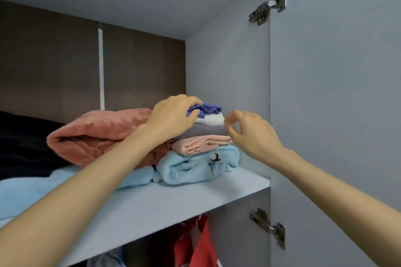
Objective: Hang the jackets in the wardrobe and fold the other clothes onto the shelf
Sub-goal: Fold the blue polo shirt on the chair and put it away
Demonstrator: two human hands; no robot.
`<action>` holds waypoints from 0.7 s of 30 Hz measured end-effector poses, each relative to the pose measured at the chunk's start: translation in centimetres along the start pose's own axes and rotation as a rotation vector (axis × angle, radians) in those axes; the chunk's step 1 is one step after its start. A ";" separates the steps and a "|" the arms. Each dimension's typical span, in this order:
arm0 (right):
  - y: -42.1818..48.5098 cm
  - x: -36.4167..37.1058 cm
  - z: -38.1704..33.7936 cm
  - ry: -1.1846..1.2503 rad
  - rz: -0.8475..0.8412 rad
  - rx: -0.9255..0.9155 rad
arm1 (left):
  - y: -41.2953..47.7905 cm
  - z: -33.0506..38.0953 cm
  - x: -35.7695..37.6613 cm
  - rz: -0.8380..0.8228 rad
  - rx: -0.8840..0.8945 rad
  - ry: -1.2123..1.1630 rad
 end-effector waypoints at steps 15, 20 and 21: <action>-18.2 -12.6 4.3 0.075 -0.203 -0.019 | -16.6 18.8 -7.0 -0.066 -0.130 -0.057; -24.9 -17.2 4.1 0.098 -0.252 0.001 | -22.1 23.2 -8.8 -0.175 -0.118 -0.094; -26.4 -18.2 4.0 0.100 -0.252 0.014 | -23.4 23.9 -9.1 -0.183 -0.111 -0.103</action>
Point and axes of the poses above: each hand's wrist, its own y-axis towards the middle knuckle, its own x-axis out of the palm, z = x × y, the point moved 6 cm from there along y, towards the middle knuckle, and after that the axes turned 9 degrees about z, right-handed, at the moved point
